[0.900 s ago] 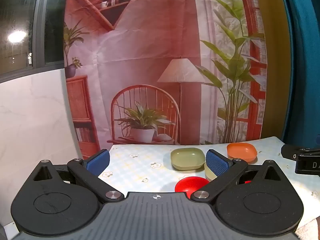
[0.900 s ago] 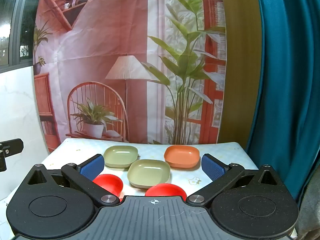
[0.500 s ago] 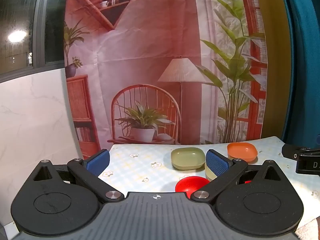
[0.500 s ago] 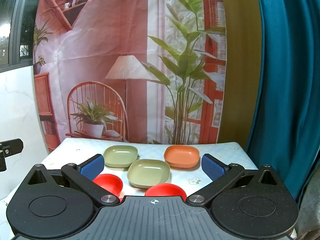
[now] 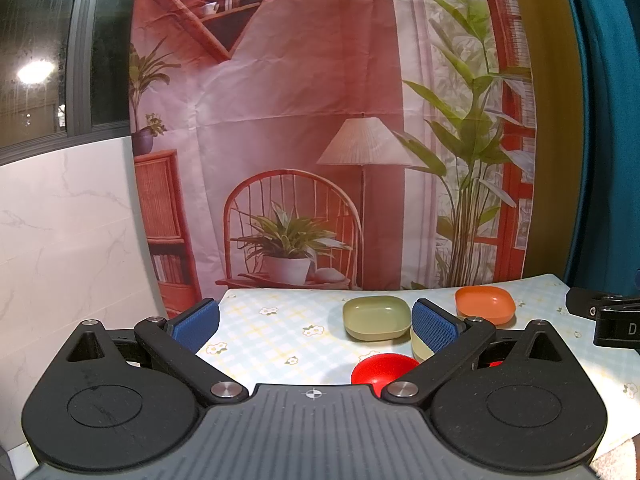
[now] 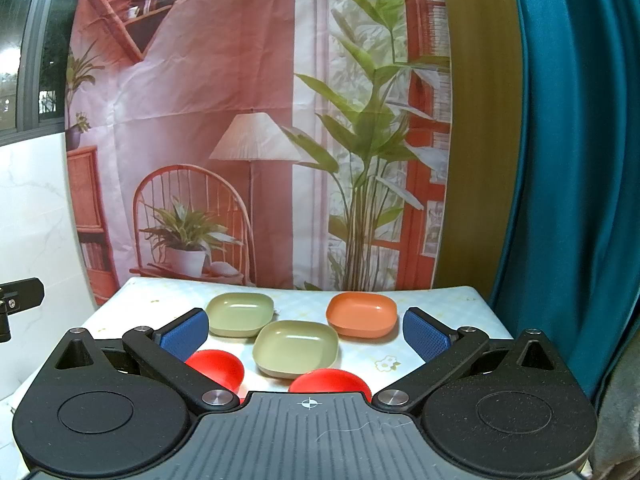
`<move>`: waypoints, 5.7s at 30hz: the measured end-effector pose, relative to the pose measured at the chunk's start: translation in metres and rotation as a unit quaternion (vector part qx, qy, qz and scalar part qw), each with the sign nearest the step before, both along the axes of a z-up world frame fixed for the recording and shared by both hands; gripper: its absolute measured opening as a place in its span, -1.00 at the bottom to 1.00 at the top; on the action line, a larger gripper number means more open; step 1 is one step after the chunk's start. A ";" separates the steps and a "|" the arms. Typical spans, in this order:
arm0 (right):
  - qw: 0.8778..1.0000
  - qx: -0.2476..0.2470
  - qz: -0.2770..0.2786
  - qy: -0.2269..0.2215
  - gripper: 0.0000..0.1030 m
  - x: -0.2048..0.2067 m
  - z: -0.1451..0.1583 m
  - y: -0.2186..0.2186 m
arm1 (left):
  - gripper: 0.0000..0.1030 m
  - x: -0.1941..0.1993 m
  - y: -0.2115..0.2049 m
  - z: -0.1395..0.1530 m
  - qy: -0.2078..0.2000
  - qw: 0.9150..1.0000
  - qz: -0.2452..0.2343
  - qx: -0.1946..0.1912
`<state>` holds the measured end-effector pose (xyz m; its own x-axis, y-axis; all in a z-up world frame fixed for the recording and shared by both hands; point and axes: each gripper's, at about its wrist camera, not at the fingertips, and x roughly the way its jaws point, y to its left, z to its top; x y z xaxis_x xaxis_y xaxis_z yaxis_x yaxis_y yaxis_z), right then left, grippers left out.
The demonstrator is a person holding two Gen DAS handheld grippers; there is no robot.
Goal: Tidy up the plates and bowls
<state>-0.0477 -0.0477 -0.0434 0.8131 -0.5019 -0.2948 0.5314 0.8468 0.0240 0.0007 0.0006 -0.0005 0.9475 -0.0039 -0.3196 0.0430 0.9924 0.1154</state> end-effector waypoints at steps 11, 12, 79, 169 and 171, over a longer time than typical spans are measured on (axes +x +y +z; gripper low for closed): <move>1.000 -0.001 0.000 0.000 0.99 0.000 0.000 0.000 | 1.00 0.000 0.000 0.000 0.000 1.000 0.000 0.000; 1.000 -0.001 0.000 0.000 0.99 0.000 0.000 0.001 | 1.00 0.000 0.000 0.000 0.000 1.000 0.000 -0.001; 0.994 0.045 0.065 -0.074 0.99 0.031 -0.013 -0.053 | 1.00 0.055 -0.002 -0.028 0.028 0.999 -0.001 0.017; 0.964 0.175 0.139 0.143 -0.74 0.107 -0.153 -0.072 | -0.67 0.139 -0.032 -0.183 0.280 0.938 -0.174 -0.107; 0.965 0.171 0.142 0.140 -0.74 0.106 -0.149 -0.070 | -0.67 0.137 -0.030 -0.180 0.274 0.940 -0.174 -0.110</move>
